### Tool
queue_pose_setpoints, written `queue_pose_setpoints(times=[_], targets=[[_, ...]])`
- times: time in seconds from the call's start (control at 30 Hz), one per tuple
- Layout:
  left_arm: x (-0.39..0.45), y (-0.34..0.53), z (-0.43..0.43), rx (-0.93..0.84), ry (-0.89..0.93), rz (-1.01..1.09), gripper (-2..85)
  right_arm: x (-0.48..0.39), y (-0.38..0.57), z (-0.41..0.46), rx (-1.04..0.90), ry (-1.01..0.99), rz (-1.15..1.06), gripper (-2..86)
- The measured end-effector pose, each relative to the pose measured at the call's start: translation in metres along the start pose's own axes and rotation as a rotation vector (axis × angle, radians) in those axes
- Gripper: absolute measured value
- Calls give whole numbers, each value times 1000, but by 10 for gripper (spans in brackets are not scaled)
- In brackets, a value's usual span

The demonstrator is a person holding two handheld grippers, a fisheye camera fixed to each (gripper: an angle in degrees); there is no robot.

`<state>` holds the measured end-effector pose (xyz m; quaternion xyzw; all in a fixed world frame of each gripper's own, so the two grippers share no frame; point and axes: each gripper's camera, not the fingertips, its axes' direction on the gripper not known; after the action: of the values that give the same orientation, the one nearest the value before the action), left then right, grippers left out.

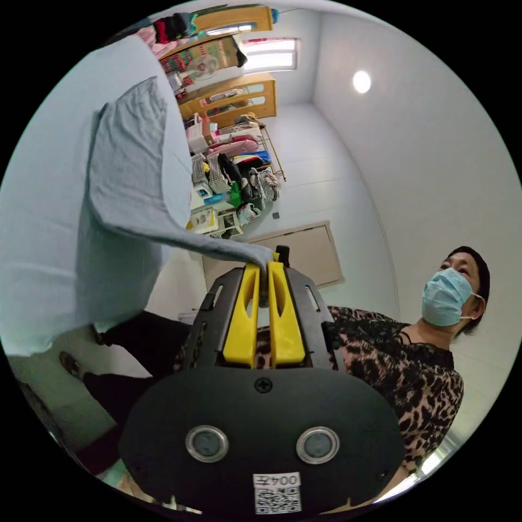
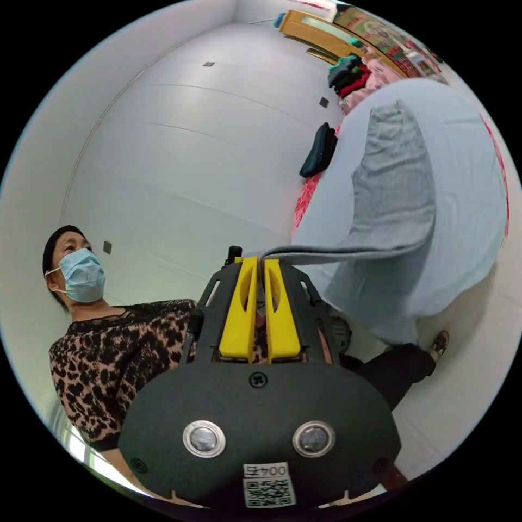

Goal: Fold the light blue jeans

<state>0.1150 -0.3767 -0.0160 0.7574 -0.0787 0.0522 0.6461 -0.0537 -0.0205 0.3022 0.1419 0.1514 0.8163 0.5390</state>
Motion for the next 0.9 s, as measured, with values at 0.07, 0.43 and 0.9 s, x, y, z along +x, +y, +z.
queue_pose_setpoints(times=[0.07,0.43,0.9], targets=[[8,-32,0,12,0,21,35,-5,-34,2,14,26,-31,24],[0,-241,6,136,-135,11,36,59,-251,27,5,87,-35,28],[-127,-426,41,193,-294,-296,38,269,-453,72,-82,88,288,34]])
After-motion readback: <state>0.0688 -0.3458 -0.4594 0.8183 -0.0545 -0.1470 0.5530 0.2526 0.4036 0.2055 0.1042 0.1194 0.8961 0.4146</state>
